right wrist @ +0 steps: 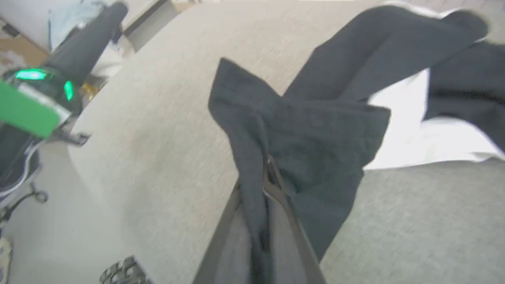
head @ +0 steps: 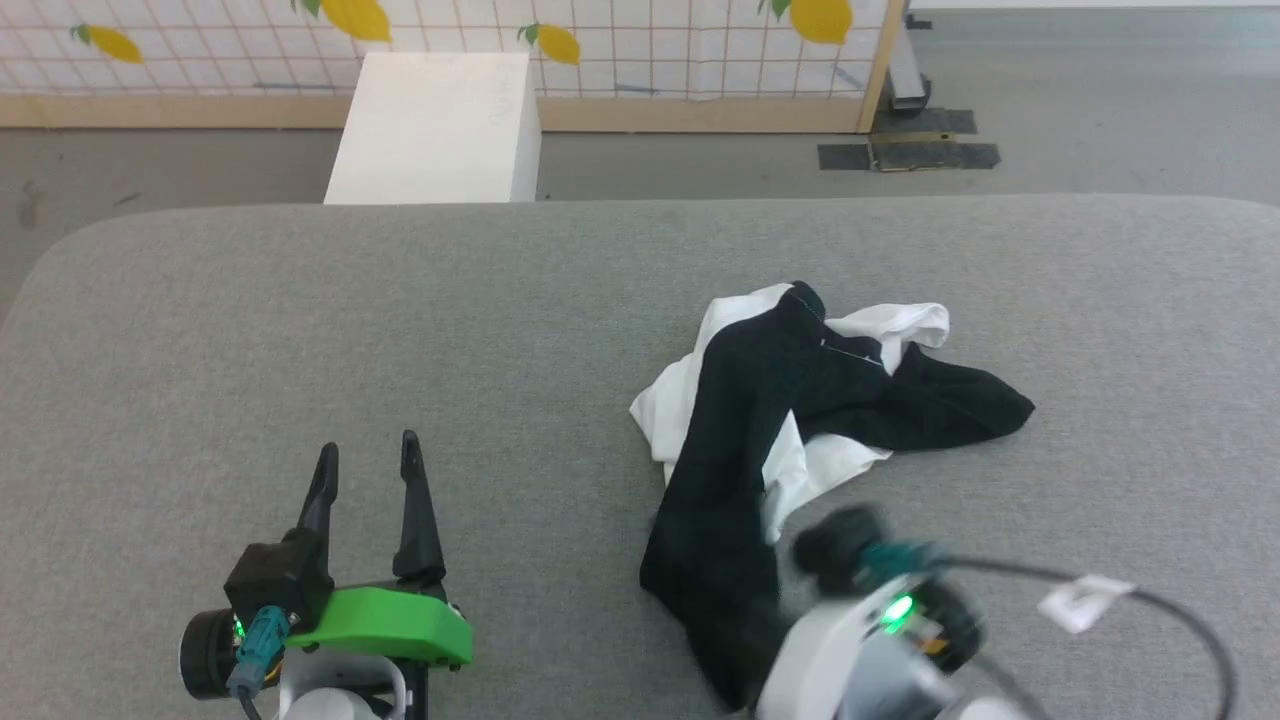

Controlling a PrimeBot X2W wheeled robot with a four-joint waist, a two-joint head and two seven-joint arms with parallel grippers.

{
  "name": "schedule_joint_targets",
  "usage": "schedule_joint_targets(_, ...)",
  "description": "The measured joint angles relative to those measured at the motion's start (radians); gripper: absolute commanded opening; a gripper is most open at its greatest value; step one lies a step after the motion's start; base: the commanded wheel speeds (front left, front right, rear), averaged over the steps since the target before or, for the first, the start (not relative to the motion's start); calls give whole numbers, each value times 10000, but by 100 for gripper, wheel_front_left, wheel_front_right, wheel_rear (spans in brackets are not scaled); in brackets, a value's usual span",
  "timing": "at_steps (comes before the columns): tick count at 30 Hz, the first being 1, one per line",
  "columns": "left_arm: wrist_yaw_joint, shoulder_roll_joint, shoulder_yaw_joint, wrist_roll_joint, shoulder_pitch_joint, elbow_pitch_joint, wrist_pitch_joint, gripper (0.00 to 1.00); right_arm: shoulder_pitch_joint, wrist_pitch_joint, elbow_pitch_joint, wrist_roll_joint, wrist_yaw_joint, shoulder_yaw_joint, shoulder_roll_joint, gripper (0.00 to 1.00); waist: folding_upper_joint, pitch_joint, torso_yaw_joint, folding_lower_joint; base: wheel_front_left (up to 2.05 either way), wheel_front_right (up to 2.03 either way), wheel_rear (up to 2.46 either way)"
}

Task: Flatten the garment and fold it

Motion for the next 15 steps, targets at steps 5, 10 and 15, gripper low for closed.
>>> schedule_joint_targets(5, -73, -6, -169, -4, -4, 54, 0, 100, 657, 1141, -174, 280, 2, 1555, -92, 0, 0, -198, -190, 0, 0, 0, 0)
schedule_joint_targets(10, -138, -10, -330, -4, -1, 209, 0, 100, 690, 654, -299, 311, 2, 1262, -221, 100, 0, -301, -230, 0, 0, 0, 0)
schedule_joint_targets(15, -353, -12, -541, 15, 10, 362, 0, 100, 654, -1383, -1070, -221, 2, -644, -155, 100, 0, -391, -259, 0, 0, 0, 0)
